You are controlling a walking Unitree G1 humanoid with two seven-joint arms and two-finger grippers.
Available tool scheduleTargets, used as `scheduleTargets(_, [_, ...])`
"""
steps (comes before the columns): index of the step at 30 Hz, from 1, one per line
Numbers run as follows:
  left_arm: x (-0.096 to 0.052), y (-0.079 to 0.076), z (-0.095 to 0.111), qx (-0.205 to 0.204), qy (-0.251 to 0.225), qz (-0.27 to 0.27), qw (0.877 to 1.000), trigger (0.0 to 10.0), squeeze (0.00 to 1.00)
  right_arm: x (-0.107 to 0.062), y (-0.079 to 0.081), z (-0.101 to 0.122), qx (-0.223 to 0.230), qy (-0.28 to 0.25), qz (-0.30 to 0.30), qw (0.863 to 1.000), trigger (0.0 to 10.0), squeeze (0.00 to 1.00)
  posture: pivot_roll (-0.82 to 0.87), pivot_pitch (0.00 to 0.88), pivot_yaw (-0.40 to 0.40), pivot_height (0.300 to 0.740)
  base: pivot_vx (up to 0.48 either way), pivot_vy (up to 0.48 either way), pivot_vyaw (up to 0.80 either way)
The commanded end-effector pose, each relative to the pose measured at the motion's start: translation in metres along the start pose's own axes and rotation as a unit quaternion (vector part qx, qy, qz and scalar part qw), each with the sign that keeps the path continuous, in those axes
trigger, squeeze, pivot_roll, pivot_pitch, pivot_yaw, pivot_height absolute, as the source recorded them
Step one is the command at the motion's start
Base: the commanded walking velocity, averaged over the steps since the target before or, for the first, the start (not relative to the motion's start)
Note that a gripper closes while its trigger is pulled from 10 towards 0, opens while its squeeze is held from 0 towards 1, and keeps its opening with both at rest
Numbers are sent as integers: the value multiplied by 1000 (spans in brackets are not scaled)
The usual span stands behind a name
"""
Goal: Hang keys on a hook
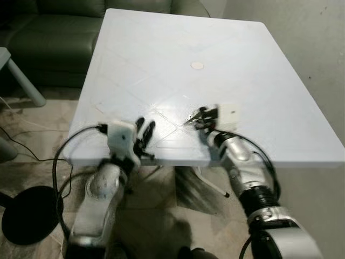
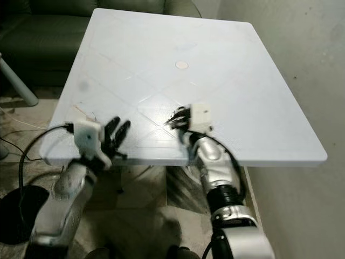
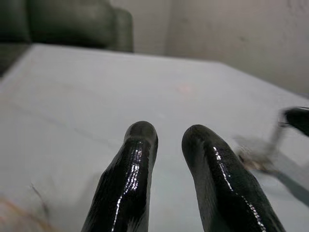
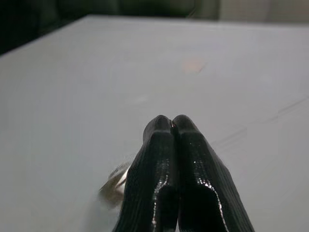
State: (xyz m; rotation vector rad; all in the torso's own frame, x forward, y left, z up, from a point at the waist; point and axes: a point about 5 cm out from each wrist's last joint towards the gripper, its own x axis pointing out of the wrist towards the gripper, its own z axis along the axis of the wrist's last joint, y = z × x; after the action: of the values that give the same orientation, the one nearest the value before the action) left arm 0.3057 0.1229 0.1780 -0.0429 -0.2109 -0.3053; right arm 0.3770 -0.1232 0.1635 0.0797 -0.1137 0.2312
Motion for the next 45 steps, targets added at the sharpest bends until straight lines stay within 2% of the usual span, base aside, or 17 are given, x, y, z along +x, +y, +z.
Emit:
scheduleTargets(1, [13, 7, 6, -13, -8, 25, 1000, 10000, 0, 1, -9, 14, 14, -13, -11, 1000, 0, 0, 76, 56, -104, 740, 0, 0, 0])
scheduleTargets(4, [28, 14, 18, -16, -25, 41, 999, 10000, 0, -1, -17, 24, 6, -28, -13, 1000, 0, 0, 66, 31, -107, 740, 0, 0, 0])
scheduleTargets(9, [40, 21, 29, -11, -41, 51, 998, 10000, 0, -8, -23, 34, -3, -51, -16, 999, 0, 0, 53, 8, -102, 740, 0, 0, 0])
scheduleTargets(10, [43, 24, 31, -10, -42, 55, 998, 10000, 0, -11, -25, 35, -2, -51, -18, 999, 1843, 0, 45, 0, -95, 740, 0, 0, 0])
scheduleTargets(11, [43, 25, 30, -9, -41, 60, 997, 10000, 0, -13, -24, 34, 1, -51, -13, 999, 6392, 0, 43, 0, -91, 740, 0, 0, 0])
scheduleTargets(12, [43, 27, 30, -9, -40, 63, 997, 10000, 0, -14, -24, 34, 3, -51, -8, 999, 6392, 0, 43, 0, -91, 740, 0, 0, 0])
scheduleTargets(13, [43, 28, 28, -11, -38, 66, 997, 10000, 0, -17, -24, 33, 7, -49, -5, 999, 10000, 0, 43, 0, -91, 740, 0, 0, 0])
scheduleTargets(15, [43, 29, 27, -11, -36, 67, 997, 10000, 0, -19, -24, 33, 2, -48, -10, 999, 10000, 0, 35, 0, -85, 740, 0, 0, 0])
scheduleTargets(17, [38, 34, 21, -28, -32, 74, 996, 10000, 0, -30, -26, 29, 17, -59, -2, 998, 10000, 0, 35, 0, -85, 740, 0, 0, 0])
scheduleTargets(18, [38, 34, 21, -28, -32, 74, 996, 10000, 0, -30, -26, 29, 17, -59, -2, 998, 10000, 0, 35, 0, -85, 740, 0, 0, 0])
scheduleTargets(19, [36, 36, 19, -32, -33, 77, 996, 10000, 0, -33, -28, 27, 6, -59, -6, 998, 10000, 0, 24, 0, -73, 740, 0, 0, 0])
scheduleTargets(26, [38, 41, 14, -35, -27, 82, 996, 10000, 0, -33, -36, 22, -18, -36, -32, 999, 10000, 0, 25, 0, -73, 740, 0, 0, 0])
scheduleTargets(27, [40, 43, 14, -36, -29, 81, 996, 10000, 0, -33, -37, 20, -20, -20, -56, 998, 10000, 0, 23, 0, -73, 740, 0, 0, -738])
scheduleTargets(30, [41, 44, 14, -31, -28, 84, 996, 10000, 0, -33, -36, 19, -13, -19, -48, 999, 10000, 0, 24, 0, -73, 740, 0, 0, -704])
scheduleTargets(33, [41, 48, 12, -27, -23, 91, 995, 10000, 0, -36, -33, 17, -39, -20, -26, 999, 10000, 0, 21, 0, -68, 740, 0, 0, -698])
scheduleTargets(39, [32, 52, 2, -20, -8, 106, 994, 10000, 0, -43, -32, 10, -56, -13, -36, 998, 10000, 0, 17, 0, -63, 740, 0, 0, -696])
scheduleTargets(45, [30, 53, -2, -29, -7, 114, 993, 10000, 0, -45, -31, 9, -45, -14, -37, 998, 10000, 0, 19, 0, -63, 740, 0, 0, -697])
